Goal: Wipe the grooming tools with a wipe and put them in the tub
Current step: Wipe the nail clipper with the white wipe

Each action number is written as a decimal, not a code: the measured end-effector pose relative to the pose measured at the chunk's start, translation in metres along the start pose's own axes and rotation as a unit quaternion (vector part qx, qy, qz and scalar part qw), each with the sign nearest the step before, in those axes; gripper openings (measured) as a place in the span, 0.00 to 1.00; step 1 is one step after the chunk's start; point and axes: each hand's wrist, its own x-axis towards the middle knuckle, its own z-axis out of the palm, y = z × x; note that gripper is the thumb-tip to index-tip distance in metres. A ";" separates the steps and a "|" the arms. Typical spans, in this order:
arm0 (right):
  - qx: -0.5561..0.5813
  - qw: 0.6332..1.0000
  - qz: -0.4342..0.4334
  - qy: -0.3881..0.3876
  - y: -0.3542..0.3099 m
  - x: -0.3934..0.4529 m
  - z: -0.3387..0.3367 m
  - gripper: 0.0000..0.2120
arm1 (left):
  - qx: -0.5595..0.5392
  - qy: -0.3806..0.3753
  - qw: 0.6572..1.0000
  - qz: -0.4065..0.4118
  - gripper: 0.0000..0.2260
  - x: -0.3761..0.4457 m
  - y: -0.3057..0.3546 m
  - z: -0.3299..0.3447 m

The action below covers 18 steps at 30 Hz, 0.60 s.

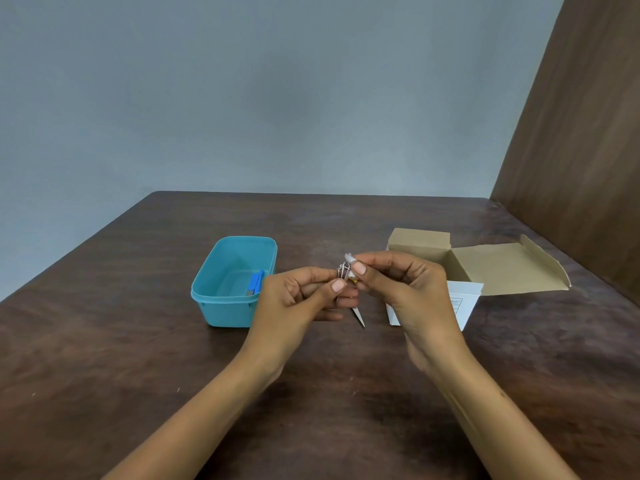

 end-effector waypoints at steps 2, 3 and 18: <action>-0.009 0.999 -0.020 0.025 -0.001 0.000 0.000 0.04 | -0.053 -0.009 0.998 -0.032 0.09 0.001 0.001 0.000; -0.032 0.998 -0.046 0.038 -0.001 0.001 -0.001 0.04 | -0.085 -0.011 0.995 -0.051 0.10 0.002 0.002 -0.001; -0.373 0.880 -0.293 -0.010 0.007 0.001 0.002 0.10 | -0.171 -0.002 0.976 -0.134 0.14 0.004 0.001 -0.006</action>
